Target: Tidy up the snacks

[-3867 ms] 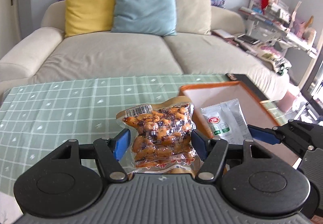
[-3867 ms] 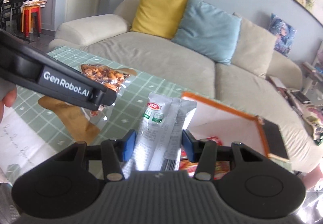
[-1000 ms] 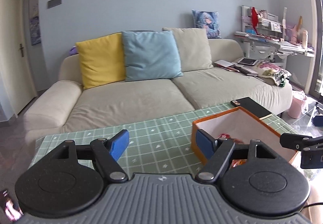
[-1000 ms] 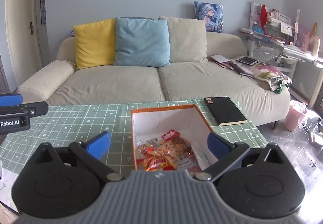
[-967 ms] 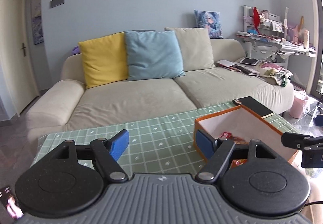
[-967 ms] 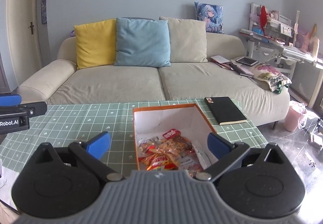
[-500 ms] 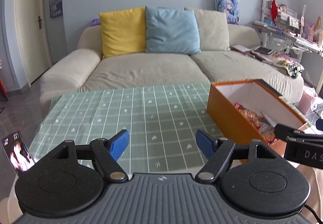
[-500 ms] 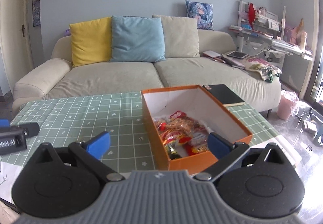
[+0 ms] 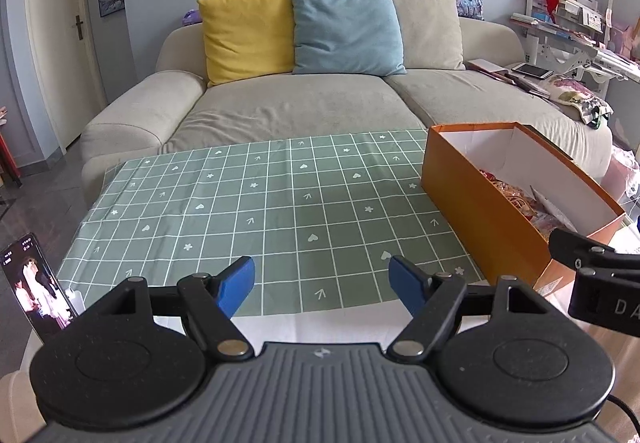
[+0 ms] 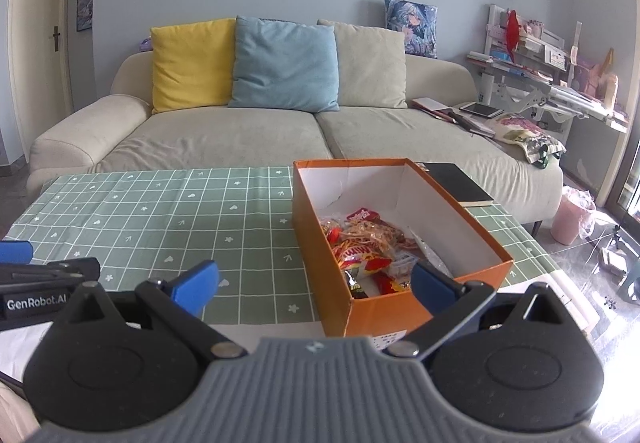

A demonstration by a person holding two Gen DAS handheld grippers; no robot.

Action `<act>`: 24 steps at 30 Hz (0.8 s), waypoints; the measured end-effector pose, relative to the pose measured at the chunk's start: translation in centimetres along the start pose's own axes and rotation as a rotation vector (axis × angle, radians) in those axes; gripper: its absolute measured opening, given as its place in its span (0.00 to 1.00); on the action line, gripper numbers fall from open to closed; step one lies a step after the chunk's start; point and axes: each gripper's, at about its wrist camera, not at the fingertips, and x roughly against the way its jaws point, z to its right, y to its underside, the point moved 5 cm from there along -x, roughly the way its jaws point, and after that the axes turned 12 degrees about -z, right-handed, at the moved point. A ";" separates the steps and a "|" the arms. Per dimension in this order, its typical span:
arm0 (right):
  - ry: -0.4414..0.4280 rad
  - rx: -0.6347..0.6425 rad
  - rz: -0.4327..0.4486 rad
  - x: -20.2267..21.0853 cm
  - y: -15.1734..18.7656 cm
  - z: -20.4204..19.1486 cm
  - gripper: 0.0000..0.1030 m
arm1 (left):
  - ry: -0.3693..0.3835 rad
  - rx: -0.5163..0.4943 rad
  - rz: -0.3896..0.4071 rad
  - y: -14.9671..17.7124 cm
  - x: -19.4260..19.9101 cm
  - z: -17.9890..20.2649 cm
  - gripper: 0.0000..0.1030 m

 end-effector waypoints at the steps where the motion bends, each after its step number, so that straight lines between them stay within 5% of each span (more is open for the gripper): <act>1: -0.001 0.005 -0.002 0.0 0.0 0.0 0.96 | -0.002 -0.001 -0.002 0.0 0.0 0.0 0.87; 24: -0.022 0.042 -0.022 -0.3 0.2 -0.8 0.96 | -0.012 -0.008 -0.007 0.0 0.0 -0.2 0.87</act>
